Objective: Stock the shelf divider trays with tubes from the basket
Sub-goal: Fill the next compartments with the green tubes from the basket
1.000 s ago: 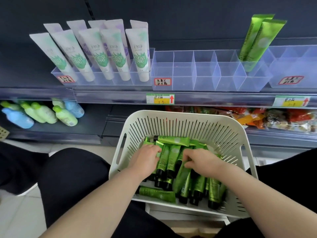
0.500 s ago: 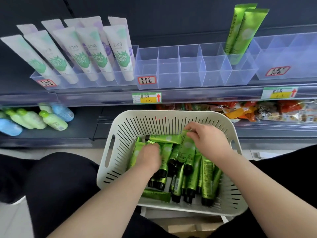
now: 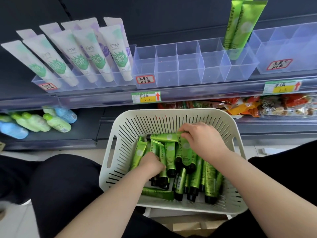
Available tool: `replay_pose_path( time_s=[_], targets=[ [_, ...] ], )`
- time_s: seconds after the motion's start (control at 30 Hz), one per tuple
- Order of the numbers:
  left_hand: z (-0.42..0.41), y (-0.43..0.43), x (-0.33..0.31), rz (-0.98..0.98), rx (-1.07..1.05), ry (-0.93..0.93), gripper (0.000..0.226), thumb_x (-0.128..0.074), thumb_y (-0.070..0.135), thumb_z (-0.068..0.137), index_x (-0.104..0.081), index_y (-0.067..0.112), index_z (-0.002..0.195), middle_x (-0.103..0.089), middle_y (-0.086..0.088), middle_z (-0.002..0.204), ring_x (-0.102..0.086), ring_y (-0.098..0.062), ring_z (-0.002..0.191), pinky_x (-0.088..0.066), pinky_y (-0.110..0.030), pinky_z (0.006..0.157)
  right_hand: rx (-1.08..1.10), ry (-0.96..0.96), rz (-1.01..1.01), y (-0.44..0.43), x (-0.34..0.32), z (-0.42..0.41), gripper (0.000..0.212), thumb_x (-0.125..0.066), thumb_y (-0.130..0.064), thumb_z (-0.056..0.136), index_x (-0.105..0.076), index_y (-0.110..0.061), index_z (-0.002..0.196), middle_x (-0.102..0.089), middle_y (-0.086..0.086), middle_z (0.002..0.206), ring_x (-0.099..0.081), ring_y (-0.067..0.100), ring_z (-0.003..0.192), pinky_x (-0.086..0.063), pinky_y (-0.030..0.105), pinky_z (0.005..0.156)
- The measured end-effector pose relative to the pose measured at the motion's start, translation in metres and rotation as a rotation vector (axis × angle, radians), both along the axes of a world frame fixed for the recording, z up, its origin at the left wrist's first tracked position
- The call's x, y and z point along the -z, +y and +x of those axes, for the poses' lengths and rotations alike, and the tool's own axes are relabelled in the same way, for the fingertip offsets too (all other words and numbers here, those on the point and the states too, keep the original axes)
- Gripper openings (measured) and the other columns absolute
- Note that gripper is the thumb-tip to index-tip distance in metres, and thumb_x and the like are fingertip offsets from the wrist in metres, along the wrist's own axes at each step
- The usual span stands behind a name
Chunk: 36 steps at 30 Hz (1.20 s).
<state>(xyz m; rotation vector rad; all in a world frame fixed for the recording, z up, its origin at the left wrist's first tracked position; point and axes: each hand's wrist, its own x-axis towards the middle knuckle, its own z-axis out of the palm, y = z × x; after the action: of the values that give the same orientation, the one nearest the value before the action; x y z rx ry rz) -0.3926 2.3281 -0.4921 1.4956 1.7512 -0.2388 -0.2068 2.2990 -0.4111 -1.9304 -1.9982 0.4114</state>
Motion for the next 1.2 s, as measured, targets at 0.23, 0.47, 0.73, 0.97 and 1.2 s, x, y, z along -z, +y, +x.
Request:
replay_pose_path(
  time_s=[0.23,0.47,0.73,0.97,1.2],
  targets=[
    [0.004,0.002,0.007,0.082,-0.015,-0.083,0.05,-0.073,0.037,0.083,-0.05,0.013,0.121,-0.059,-0.005,0.118,-0.057,-0.017,0.094,-0.046,-0.029,0.073,0.016,-0.004,-0.012,-0.003,-0.002,0.001,0.02,-0.049,-0.029,0.097,-0.064,-0.03,0.109,-0.069,-0.01,0.099,-0.059,0.017,0.096,-0.047,0.037,0.084],
    [-0.002,0.0,0.009,0.085,-0.01,-0.094,0.052,-0.066,0.027,0.08,-0.055,0.016,0.13,-0.061,0.001,0.104,-0.055,-0.006,0.075,-0.041,-0.022,0.059,0.009,-0.004,-0.014,-0.003,-0.002,0.0,0.019,-0.05,-0.029,0.096,-0.064,-0.03,0.109,-0.069,-0.01,0.099,-0.057,0.018,0.095,-0.047,0.037,0.083],
    [-0.003,0.011,-0.024,0.384,-0.051,-0.254,0.016,-0.063,0.041,0.086,-0.059,0.027,0.095,-0.061,0.012,0.088,-0.057,-0.006,0.075,-0.042,-0.025,0.06,-0.014,-0.026,0.0,0.002,-0.006,-0.004,0.019,-0.05,-0.03,0.096,-0.064,-0.031,0.108,-0.068,-0.01,0.099,-0.059,0.017,0.097,-0.046,0.035,0.084],
    [-0.007,0.016,-0.07,0.564,-0.031,-0.483,0.011,-0.063,0.037,0.088,-0.053,0.033,0.087,-0.06,0.013,0.075,-0.057,-0.001,0.067,-0.048,-0.021,0.059,-0.013,-0.055,0.106,0.015,-0.031,-0.013,0.021,-0.051,-0.03,0.095,-0.065,-0.03,0.111,-0.069,-0.007,0.104,-0.059,0.021,0.101,-0.043,0.035,0.082],
    [0.003,0.031,-0.134,0.693,-0.098,-0.626,0.013,-0.064,0.026,0.086,-0.055,0.033,0.092,-0.066,0.007,0.083,-0.064,-0.017,0.079,-0.051,-0.037,0.073,0.025,-0.092,0.243,0.022,-0.079,-0.016,0.02,-0.05,-0.031,0.096,-0.064,-0.029,0.11,-0.07,-0.007,0.103,-0.057,0.023,0.101,-0.041,0.038,0.083]
  ],
)
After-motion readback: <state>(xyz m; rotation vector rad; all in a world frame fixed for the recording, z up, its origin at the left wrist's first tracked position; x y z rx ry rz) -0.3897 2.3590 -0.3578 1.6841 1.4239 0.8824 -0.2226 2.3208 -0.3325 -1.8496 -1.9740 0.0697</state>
